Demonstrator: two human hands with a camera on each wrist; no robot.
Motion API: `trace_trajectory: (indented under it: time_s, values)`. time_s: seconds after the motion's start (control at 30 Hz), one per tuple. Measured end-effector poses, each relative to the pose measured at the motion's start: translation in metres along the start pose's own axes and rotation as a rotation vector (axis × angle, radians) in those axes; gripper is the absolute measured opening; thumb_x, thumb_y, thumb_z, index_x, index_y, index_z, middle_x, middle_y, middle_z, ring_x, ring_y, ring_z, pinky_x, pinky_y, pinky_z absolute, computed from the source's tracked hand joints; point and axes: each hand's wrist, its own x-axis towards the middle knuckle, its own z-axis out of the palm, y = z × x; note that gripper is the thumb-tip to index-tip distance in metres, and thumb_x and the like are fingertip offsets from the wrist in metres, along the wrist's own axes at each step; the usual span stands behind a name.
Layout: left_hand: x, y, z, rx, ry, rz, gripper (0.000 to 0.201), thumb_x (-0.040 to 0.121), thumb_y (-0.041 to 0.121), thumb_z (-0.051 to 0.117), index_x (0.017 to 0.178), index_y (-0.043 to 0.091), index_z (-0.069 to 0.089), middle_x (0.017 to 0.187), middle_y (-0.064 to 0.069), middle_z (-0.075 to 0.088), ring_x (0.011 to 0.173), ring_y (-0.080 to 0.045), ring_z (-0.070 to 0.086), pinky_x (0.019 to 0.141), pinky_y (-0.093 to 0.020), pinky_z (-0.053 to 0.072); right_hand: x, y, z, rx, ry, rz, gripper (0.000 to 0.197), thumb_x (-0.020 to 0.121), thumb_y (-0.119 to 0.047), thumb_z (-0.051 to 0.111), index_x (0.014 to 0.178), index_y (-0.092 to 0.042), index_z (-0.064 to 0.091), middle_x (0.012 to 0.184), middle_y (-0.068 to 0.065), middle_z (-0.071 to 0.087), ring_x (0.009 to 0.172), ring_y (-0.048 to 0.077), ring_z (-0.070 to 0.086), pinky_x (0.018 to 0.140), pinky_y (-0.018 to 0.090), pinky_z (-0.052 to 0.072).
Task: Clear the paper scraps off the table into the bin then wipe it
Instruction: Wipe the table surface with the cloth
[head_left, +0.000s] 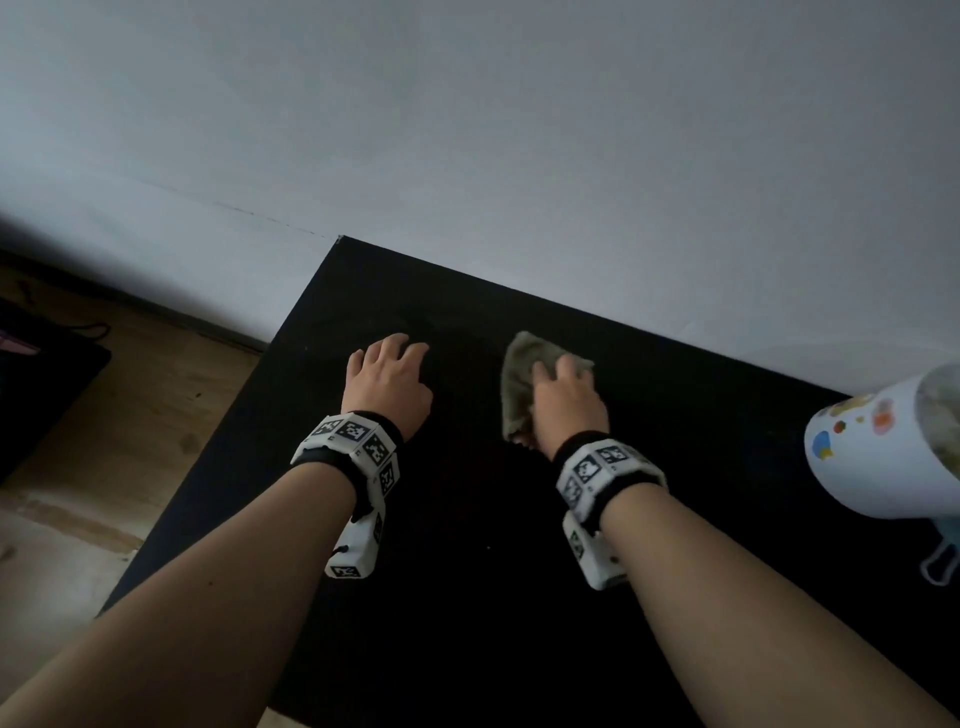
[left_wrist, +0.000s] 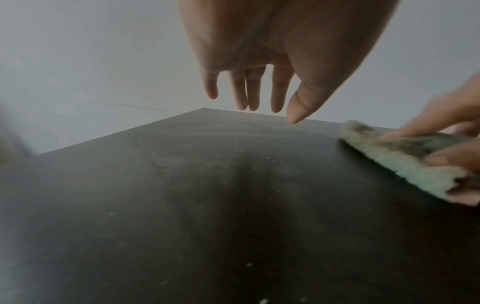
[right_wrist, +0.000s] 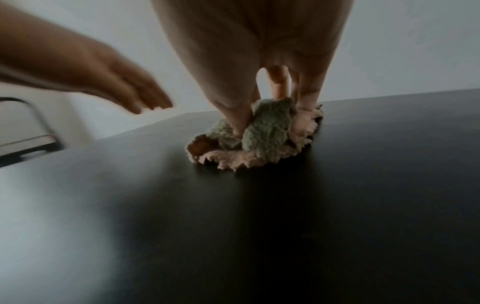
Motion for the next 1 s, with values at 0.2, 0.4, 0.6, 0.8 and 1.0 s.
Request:
trace_trajectory:
  time_s: [0.2, 0.4, 0.6, 0.8, 1.0]
  values:
    - [0.009, 0.033, 0.011, 0.003, -0.041, 0.078, 0.054, 0.092, 0.022, 0.045, 0.144, 0.023, 0.033, 0.153, -0.003, 0.027, 0.144, -0.022, 0.022, 0.119, -0.041, 0.015, -0.007, 0.108, -0.019, 0.041, 0.045, 0.421, 0.049, 0.093, -0.026, 0.054, 0.139, -0.014, 0.042, 0.14, 0.018, 0.031, 0.129, 0.038, 0.035, 0.1, 0.041, 0.041]
    - [0.016, 0.036, 0.011, -0.014, -0.046, 0.06, 0.054, 0.092, 0.022, 0.045, 0.145, 0.023, 0.033, 0.154, -0.003, 0.027, 0.144, -0.022, 0.022, 0.12, -0.041, 0.015, 0.007, 0.051, -0.004, -0.045, 0.084, 0.189, 0.047, 0.1, -0.02, 0.035, 0.146, -0.024, 0.032, 0.143, 0.014, 0.029, 0.129, 0.037, 0.032, 0.098, 0.042, 0.04]
    - [0.02, 0.036, 0.013, 0.002, -0.038, 0.028, 0.053, 0.09, 0.021, 0.045, 0.142, 0.023, 0.037, 0.152, -0.003, 0.031, 0.141, -0.023, 0.026, 0.118, -0.04, 0.016, 0.018, -0.01, 0.008, -0.074, 0.071, -0.161, 0.045, 0.097, -0.023, 0.042, 0.142, -0.023, 0.039, 0.143, 0.013, 0.031, 0.131, 0.035, 0.032, 0.107, 0.043, 0.032]
    - [0.03, 0.07, 0.02, 0.012, -0.078, 0.111, 0.053, 0.092, 0.023, 0.045, 0.144, 0.022, 0.034, 0.152, -0.003, 0.029, 0.142, -0.022, 0.024, 0.119, -0.04, 0.015, 0.015, 0.103, -0.006, -0.021, 0.17, 0.226, 0.046, 0.099, -0.018, 0.036, 0.144, -0.021, 0.038, 0.147, 0.015, 0.032, 0.132, 0.037, 0.033, 0.106, 0.041, 0.033]
    - [0.034, 0.104, 0.03, 0.01, -0.101, 0.194, 0.054, 0.092, 0.023, 0.046, 0.145, 0.023, 0.033, 0.153, -0.003, 0.027, 0.143, -0.022, 0.024, 0.12, -0.04, 0.016, -0.011, 0.165, -0.007, 0.048, 0.074, 0.623, 0.067, 0.095, -0.014, 0.049, 0.152, -0.012, 0.014, 0.155, 0.02, 0.011, 0.141, 0.039, 0.017, 0.118, 0.044, 0.02]
